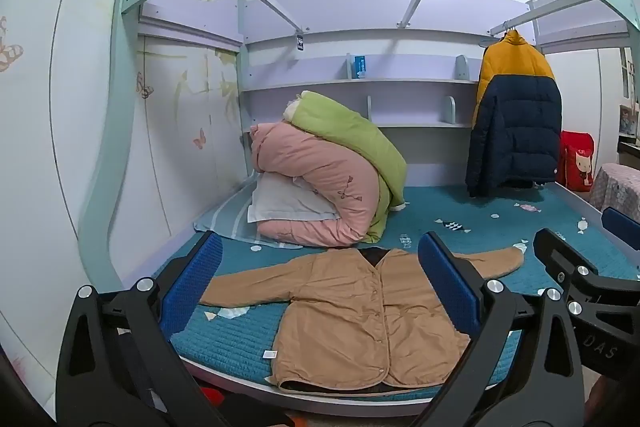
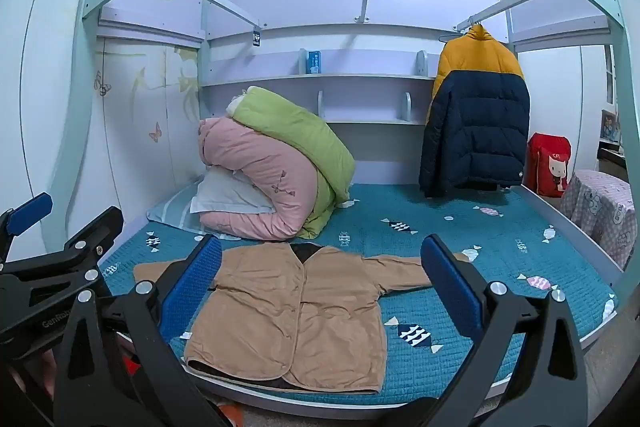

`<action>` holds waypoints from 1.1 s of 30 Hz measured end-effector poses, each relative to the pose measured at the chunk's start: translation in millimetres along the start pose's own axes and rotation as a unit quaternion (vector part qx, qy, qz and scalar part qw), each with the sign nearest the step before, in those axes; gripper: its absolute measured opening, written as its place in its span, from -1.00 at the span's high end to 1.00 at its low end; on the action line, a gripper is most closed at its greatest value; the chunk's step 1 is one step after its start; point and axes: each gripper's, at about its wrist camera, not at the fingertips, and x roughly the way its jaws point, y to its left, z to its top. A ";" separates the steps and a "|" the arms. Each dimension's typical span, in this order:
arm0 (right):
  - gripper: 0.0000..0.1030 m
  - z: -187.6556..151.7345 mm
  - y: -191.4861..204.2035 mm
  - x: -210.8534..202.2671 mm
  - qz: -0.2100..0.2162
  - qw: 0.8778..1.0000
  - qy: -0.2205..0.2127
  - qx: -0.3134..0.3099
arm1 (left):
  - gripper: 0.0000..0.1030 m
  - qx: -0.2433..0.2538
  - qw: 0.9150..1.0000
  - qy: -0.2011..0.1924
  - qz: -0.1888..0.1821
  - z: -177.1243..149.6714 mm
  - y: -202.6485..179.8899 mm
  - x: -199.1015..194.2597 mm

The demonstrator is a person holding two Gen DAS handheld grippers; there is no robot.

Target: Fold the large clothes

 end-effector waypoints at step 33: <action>-0.86 6.8 -4.0 -6.3 -0.003 1.000 -0.017 0.011 | -0.91 0.001 1.000 -0.019 0.001 12.2 -5.7 -9.3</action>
